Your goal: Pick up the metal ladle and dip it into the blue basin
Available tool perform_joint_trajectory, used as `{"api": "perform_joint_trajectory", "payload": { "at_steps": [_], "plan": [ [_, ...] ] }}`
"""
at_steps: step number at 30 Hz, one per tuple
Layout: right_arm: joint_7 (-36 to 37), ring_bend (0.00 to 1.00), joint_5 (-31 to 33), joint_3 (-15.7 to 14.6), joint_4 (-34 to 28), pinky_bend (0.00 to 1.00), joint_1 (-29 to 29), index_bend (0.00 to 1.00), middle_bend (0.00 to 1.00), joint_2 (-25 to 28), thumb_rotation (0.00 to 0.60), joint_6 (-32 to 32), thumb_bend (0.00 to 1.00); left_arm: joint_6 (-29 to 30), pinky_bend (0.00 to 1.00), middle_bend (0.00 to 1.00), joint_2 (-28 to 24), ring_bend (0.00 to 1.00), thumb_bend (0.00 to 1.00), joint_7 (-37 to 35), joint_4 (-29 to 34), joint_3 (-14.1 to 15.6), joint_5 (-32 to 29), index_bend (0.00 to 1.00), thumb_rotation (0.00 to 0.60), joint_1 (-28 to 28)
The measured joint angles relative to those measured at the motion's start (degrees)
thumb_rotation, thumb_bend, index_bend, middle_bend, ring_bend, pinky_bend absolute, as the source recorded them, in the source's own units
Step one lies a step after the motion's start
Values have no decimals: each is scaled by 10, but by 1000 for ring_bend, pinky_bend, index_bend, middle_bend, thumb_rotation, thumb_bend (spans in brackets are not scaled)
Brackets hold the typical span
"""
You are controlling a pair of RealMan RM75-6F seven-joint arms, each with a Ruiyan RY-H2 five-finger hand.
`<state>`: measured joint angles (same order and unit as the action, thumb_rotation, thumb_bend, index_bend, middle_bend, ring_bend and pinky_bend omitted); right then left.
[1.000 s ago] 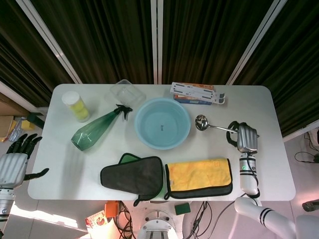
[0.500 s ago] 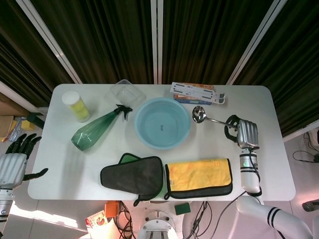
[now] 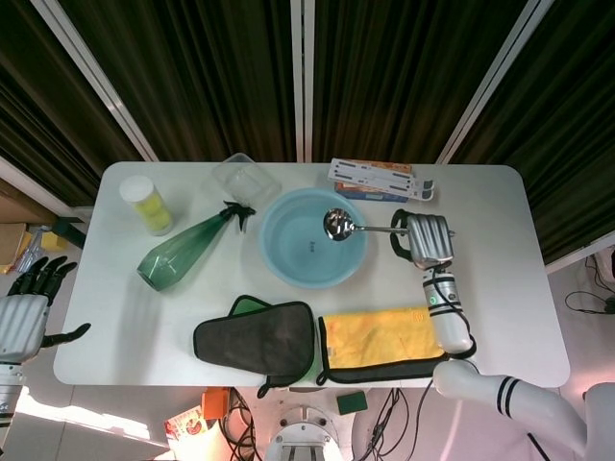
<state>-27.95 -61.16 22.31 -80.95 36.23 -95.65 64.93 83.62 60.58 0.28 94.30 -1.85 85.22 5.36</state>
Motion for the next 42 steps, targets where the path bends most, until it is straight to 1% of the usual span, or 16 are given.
{"api": "perform_joint_trajectory", "payload": {
  "at_steps": [5, 11, 20, 26, 29, 34, 37, 42],
  "plan": [
    [-69, 644, 19, -2, 39, 865, 47, 919, 604, -29, 600, -11, 588, -1, 188, 93, -2, 40, 3, -7, -2, 0, 0, 150, 546, 0],
    [-109, 645, 31, -8, 104, 865, 91, 923, 604, -70, 600, -23, 591, -1, 188, 93, -5, 40, 2, -15, -4, -1, -3, 151, 548, 0],
    [-129, 648, 39, -19, 193, 865, 135, 930, 609, -126, 600, -46, 594, 4, 188, 93, -7, 40, 2, -24, -5, -2, -1, 151, 545, -2],
    [-128, 648, 34, -29, 224, 865, 151, 934, 609, -146, 600, -55, 595, 4, 188, 93, -9, 40, 3, -27, -6, -2, -1, 150, 548, -3],
    [-128, 648, 29, -34, 230, 865, 156, 936, 609, -152, 600, -57, 594, 4, 188, 93, -9, 40, 2, -28, -6, -3, -1, 151, 545, -3],
    [-125, 648, 35, -33, 224, 865, 156, 940, 609, -154, 600, -61, 595, 5, 188, 93, -10, 40, 2, -29, -6, -2, 1, 151, 547, -3],
    [-130, 648, 50, -30, 213, 863, 155, 942, 609, -150, 600, -67, 596, 3, 188, 93, -10, 40, 2, -31, -6, -2, 0, 150, 547, -2],
    [-155, 648, 96, -20, 176, 862, 154, 944, 609, -136, 600, -79, 598, -5, 188, 93, -14, 40, 2, -45, -6, 1, 3, 151, 548, 0]
  ]
}}
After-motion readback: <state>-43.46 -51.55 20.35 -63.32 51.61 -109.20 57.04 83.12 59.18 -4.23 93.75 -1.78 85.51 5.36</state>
